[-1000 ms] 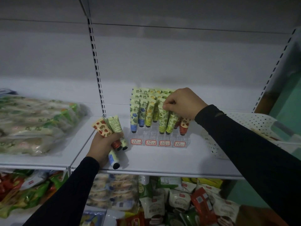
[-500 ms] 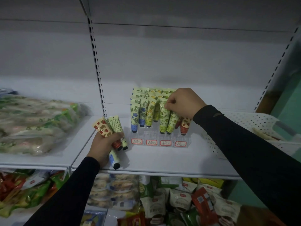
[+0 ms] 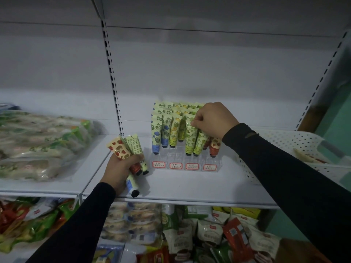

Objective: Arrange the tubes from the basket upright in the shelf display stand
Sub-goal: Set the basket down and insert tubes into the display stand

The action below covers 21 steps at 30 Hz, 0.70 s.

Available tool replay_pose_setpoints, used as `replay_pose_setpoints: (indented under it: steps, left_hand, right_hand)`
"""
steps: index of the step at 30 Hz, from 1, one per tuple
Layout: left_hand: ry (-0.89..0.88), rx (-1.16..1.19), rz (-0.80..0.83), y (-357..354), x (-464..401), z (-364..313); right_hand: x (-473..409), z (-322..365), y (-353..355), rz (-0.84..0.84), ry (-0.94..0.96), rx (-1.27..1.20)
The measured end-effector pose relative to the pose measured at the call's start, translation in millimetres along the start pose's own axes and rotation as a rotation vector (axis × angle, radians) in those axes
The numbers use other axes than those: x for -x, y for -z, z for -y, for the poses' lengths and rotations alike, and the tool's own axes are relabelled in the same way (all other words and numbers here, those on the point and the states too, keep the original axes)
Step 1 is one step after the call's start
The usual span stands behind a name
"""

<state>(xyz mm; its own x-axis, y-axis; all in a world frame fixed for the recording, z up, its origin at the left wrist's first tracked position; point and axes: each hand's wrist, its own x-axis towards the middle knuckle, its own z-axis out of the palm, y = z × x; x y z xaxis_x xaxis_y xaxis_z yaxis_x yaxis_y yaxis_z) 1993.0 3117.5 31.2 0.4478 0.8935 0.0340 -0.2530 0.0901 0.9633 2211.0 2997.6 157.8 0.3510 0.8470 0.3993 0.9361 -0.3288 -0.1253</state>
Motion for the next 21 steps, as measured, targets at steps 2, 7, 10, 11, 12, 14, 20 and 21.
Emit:
replay_pose_setpoints:
  steps: [2,7,10,11,12,14,20,21]
  left_hand:
    - [-0.003,-0.007,-0.001,0.1,0.0,0.1]
    - [-0.003,-0.024,0.009,0.4,-1.0,0.6]
    - [0.002,-0.020,0.008,0.3,-1.0,1.2]
    - [0.003,-0.022,0.007,0.4,-0.9,1.4]
    - [0.001,-0.025,0.005,0.3,-0.8,1.4]
    - [-0.006,-0.030,-0.002,0.4,-1.4,1.7]
    - [-0.009,-0.039,-0.008,0.9,-1.7,1.6]
    - [-0.010,-0.040,-0.005,0.9,-1.3,1.3]
  right_hand:
    - [0.0,0.4,-1.2,-0.010,0.001,0.011]
    - [0.0,1.6,-4.0,-0.017,0.006,0.064]
    - [-1.5,2.0,-4.3,-0.007,0.004,0.067]
    - [-1.9,2.2,-4.0,0.000,0.003,0.070]
    - [-2.3,2.6,-3.6,0.006,0.002,0.077]
    - [-3.0,3.4,-3.8,0.009,-0.001,0.095]
    - [-4.8,8.4,-4.9,0.011,-0.044,0.130]
    - [-4.6,9.3,-4.6,0.011,-0.048,0.135]
